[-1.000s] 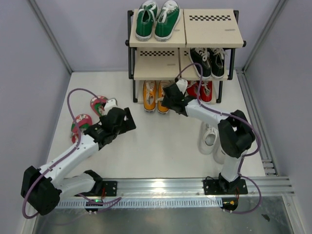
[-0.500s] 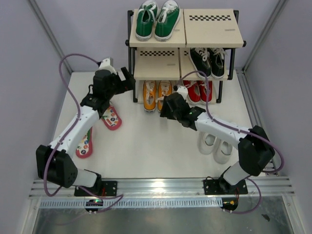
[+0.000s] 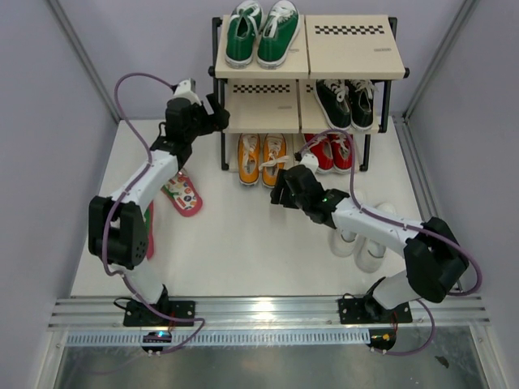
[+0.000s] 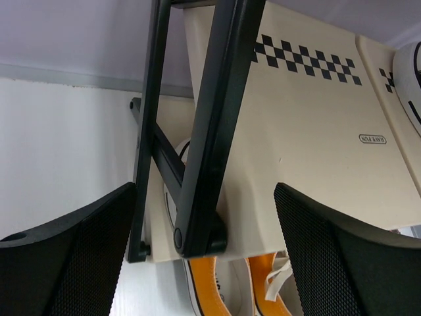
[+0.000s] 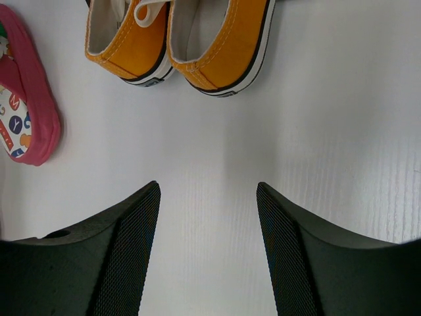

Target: Place and organize the shoes onto the shoe shelf

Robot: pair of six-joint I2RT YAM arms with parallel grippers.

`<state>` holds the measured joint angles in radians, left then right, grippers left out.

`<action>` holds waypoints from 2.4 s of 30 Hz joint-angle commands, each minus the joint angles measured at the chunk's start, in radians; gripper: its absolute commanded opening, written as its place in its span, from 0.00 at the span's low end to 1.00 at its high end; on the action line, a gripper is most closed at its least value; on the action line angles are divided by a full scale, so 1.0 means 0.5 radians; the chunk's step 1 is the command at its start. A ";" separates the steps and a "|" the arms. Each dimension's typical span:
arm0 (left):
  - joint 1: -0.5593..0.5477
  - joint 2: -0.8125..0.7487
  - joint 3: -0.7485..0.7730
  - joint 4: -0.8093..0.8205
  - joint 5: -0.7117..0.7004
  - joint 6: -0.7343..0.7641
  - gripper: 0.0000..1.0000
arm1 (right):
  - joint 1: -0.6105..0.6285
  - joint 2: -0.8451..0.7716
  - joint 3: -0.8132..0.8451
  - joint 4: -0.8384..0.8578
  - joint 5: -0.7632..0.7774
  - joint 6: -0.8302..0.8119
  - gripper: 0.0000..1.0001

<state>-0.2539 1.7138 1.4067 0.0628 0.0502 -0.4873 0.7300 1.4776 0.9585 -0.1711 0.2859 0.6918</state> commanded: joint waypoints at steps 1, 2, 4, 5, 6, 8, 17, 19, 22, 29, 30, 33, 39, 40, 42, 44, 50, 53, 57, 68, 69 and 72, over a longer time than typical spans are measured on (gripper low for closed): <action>0.005 0.079 0.144 0.190 0.010 0.005 0.88 | 0.000 -0.130 -0.024 0.173 0.091 0.046 0.65; 0.002 0.097 0.156 0.194 0.007 -0.001 0.86 | 0.003 -0.127 -0.021 0.167 0.100 0.037 0.65; 0.008 0.131 0.166 0.236 -0.002 -0.019 0.82 | 0.000 -0.117 -0.018 0.152 0.109 0.034 0.65; 0.005 0.137 0.166 0.258 -0.005 -0.038 0.79 | 0.000 -0.111 -0.018 0.149 0.109 0.037 0.65; 0.005 0.143 0.166 0.282 -0.011 -0.047 0.78 | 0.000 -0.093 -0.018 0.140 0.112 0.046 0.65; 0.005 0.150 0.163 0.301 -0.014 -0.080 0.68 | 0.000 -0.078 -0.027 0.143 0.118 0.080 0.65; 0.005 0.101 0.070 0.430 -0.085 -0.197 0.33 | 0.000 -0.001 -0.021 0.134 0.131 0.138 0.65; 0.005 0.137 0.110 0.393 -0.082 -0.176 0.33 | 0.000 0.002 -0.021 0.118 0.131 0.135 0.65; 0.005 0.159 0.138 0.356 -0.082 -0.164 0.33 | 0.000 0.002 -0.030 0.097 0.149 0.147 0.65; 0.005 0.156 0.132 0.316 -0.036 -0.215 0.27 | 0.000 -0.007 -0.021 0.081 0.192 0.196 0.65; 0.005 0.153 0.126 0.283 -0.030 -0.234 0.25 | 0.003 -0.013 -0.024 0.081 0.198 0.202 0.65; 0.005 0.113 0.095 0.252 -0.021 -0.286 0.23 | 0.000 -0.016 -0.024 0.097 0.214 0.206 0.65; -0.017 -0.056 -0.098 0.243 -0.008 -0.375 0.22 | 0.000 0.021 -0.039 0.186 0.161 0.028 0.65; -0.023 -0.077 -0.123 0.255 -0.005 -0.375 0.22 | 0.000 0.033 -0.055 0.186 0.164 0.012 0.65; -0.041 -0.120 -0.163 0.264 -0.005 -0.369 0.22 | 0.000 0.033 -0.085 0.207 0.198 -0.021 0.65; -0.066 -0.136 -0.172 0.252 -0.017 -0.348 0.22 | 0.000 0.033 -0.116 0.216 0.229 -0.046 0.65; -0.087 -0.185 -0.178 0.184 -0.048 -0.348 0.21 | 0.000 0.097 -0.125 0.308 0.207 -0.120 0.65; -0.087 -0.206 -0.206 0.166 -0.042 -0.329 0.21 | 0.000 0.177 -0.095 0.410 0.192 -0.159 0.65; -0.087 -0.222 -0.236 0.141 -0.036 -0.317 0.22 | 0.000 0.339 0.013 0.416 0.238 -0.150 0.64; -0.087 -0.206 -0.258 0.089 -0.008 -0.283 0.22 | -0.018 0.564 0.200 0.566 0.379 -0.282 0.39; -0.087 -0.206 -0.258 0.086 -0.008 -0.280 0.22 | -0.039 0.573 0.206 0.566 0.376 -0.288 0.37; -0.091 -0.203 -0.261 0.086 -0.008 -0.268 0.23 | -0.088 0.622 0.249 0.542 0.343 -0.291 0.33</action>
<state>-0.2768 1.6554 1.2984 0.1677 -0.0074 -0.5934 0.7204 1.7729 1.0252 0.0162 0.3935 0.5648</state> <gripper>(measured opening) 0.307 0.334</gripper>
